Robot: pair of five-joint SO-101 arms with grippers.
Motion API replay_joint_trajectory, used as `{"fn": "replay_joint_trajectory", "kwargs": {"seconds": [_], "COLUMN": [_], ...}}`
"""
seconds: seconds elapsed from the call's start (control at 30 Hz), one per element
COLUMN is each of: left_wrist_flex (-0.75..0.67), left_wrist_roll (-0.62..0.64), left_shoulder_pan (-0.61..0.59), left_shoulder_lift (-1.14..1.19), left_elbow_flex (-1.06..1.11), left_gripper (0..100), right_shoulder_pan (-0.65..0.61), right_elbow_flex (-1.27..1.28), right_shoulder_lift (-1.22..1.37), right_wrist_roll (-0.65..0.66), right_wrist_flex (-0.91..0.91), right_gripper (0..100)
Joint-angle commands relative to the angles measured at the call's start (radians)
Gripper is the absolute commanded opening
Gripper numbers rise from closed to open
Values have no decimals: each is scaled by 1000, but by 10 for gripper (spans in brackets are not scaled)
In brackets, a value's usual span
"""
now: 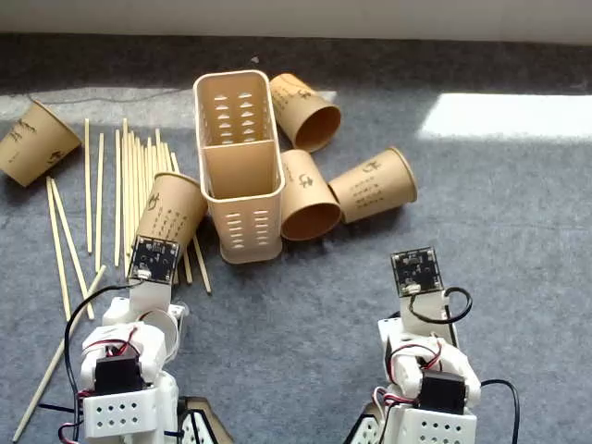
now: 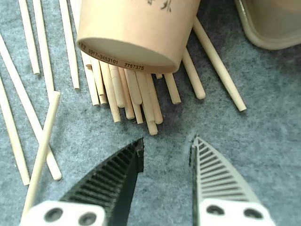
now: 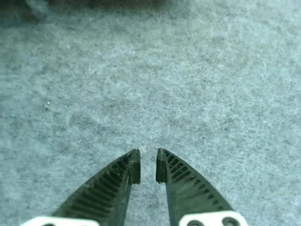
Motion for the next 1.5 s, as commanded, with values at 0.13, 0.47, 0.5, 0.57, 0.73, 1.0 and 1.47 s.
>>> {"fn": "replay_joint_trajectory", "kwargs": {"seconds": [0.13, 0.47, 0.5, 0.57, 0.73, 1.0, 1.47], "left_wrist_flex": [101, -203, -222, -219, -61, -49, -221], "left_wrist_roll": [3, -226, -187, -132, -46, 97, 235], "left_shoulder_pan": [191, -139, -171, -214, -226, -202, -145], "left_shoulder_lift": [-5, -5, -5, 4, 8, 317, 754], "left_elbow_flex": [16, -94, -136, -245, -539, -742, -716], "left_gripper": [175, 172, 172, 172, 172, 175, 176], "right_shoulder_pan": [1, 73, 73, 73, 76, 73, -68], "right_elbow_flex": [130, -130, -160, -213, -381, -1027, -2134], "right_shoulder_lift": [-7, -1, -1, 5, 257, 1052, 2092], "right_wrist_roll": [101, -31, -31, -34, -126, -339, -445], "right_wrist_flex": [-196, -318, -303, -289, -291, -252, 131], "right_gripper": [87, 87, 87, 87, 87, 87, 159]}}
